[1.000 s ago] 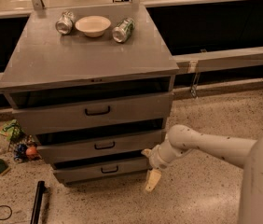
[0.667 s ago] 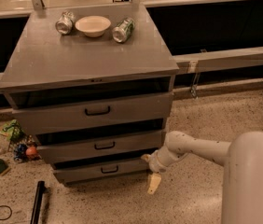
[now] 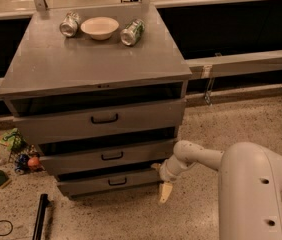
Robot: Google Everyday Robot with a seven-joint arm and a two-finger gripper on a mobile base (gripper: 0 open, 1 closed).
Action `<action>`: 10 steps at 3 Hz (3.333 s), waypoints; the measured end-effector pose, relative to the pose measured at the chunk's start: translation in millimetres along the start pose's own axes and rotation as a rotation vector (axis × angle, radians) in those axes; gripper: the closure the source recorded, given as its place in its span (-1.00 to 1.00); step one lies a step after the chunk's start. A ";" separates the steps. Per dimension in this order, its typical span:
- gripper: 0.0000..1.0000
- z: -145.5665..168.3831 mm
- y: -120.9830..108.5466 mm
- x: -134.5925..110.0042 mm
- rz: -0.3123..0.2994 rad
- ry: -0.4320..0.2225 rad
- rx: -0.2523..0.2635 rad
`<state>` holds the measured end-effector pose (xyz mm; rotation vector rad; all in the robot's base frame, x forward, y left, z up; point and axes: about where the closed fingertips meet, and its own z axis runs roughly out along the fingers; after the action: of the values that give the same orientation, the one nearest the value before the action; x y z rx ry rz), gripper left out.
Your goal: Open bottom drawer
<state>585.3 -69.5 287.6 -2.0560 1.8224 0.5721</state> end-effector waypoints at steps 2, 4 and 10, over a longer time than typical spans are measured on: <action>-1.00 29.8 -26.6 7.6 -0.142 -0.019 0.086; -1.00 61.6 -61.8 30.0 -0.208 0.009 0.110; 1.00 81.1 -20.0 53.8 0.003 -0.001 0.058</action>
Offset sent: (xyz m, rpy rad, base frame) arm 0.0436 0.0143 -0.0392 0.0530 -0.2372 0.1253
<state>604.3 -72.7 190.1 -2.0150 1.8205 0.5153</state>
